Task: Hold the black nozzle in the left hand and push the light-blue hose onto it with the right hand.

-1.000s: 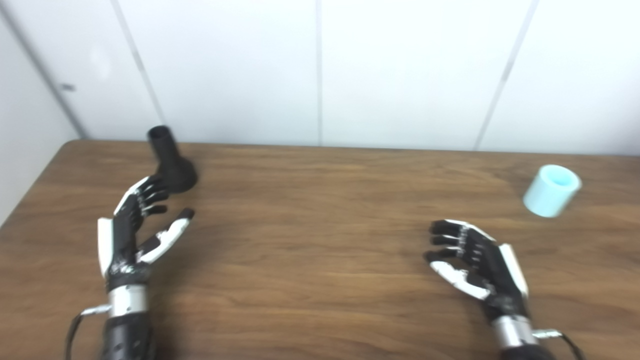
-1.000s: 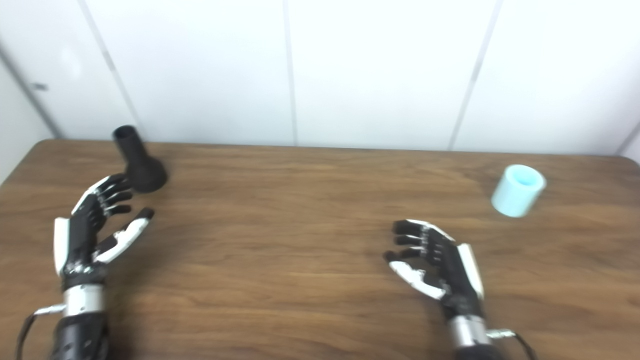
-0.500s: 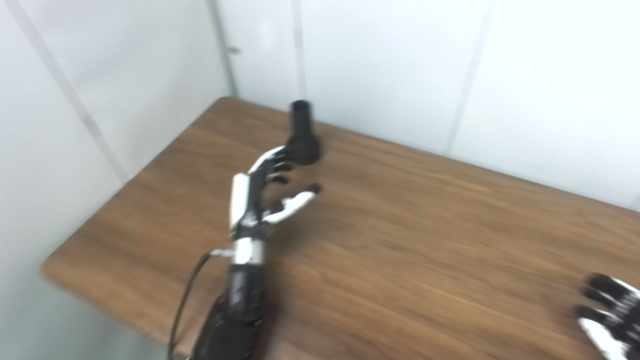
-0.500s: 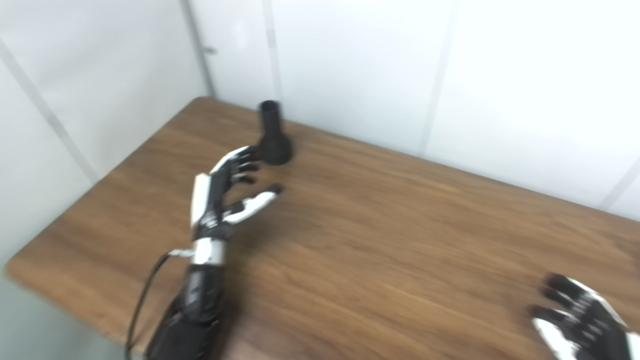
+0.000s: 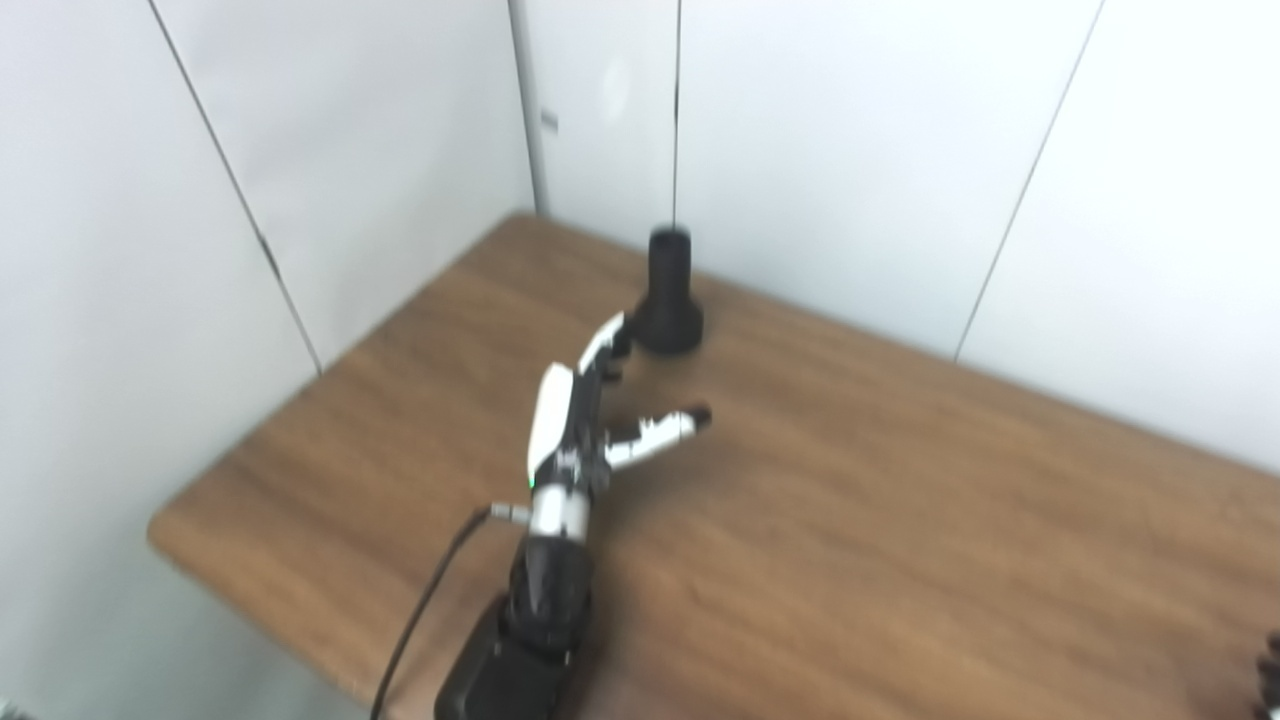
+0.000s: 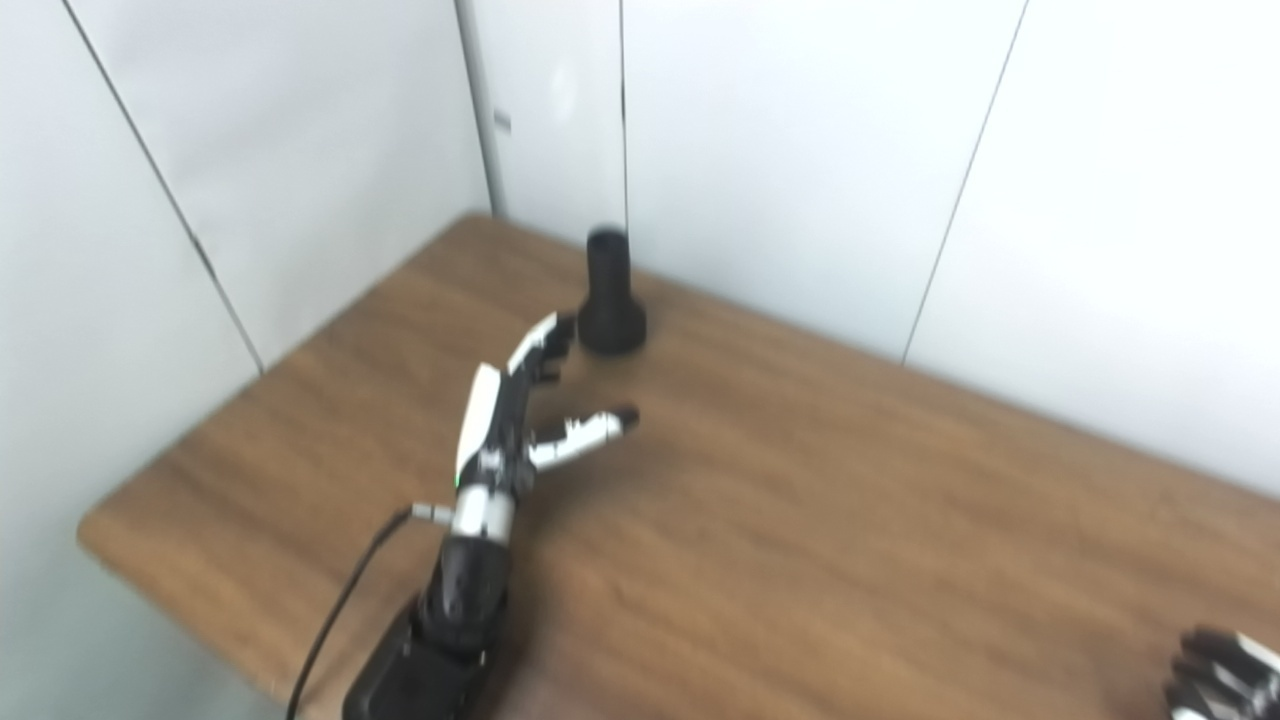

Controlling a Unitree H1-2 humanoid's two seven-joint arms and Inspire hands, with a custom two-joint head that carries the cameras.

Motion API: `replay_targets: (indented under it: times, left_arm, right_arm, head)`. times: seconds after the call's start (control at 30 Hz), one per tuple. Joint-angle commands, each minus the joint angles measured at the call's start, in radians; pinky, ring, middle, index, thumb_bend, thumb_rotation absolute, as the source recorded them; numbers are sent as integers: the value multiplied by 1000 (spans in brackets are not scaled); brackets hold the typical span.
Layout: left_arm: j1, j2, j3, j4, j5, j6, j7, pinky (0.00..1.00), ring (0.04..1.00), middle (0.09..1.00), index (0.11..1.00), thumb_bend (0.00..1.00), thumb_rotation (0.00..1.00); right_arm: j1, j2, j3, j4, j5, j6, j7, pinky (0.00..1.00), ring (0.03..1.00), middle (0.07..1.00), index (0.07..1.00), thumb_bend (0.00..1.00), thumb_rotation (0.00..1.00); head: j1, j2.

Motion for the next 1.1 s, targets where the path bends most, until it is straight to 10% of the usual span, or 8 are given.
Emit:
replay_targets:
  times: [0.0,1.07]
  left_arm:
    - [-37,30,-1,-12,20,17,1,824,890,909,935,951,341]
    - [-239,207,-84,140,32,257,-125,774,886,943,967,1000,293]
  right_arm:
    - [-3,-10,-9,9,-17,-25,-17,567,670,690,650,271,394]
    - [17,15,-5,-27,-35,-24,-27,483,624,656,609,444,593]
  head:
    - [-3,0]
    - [-52,3]
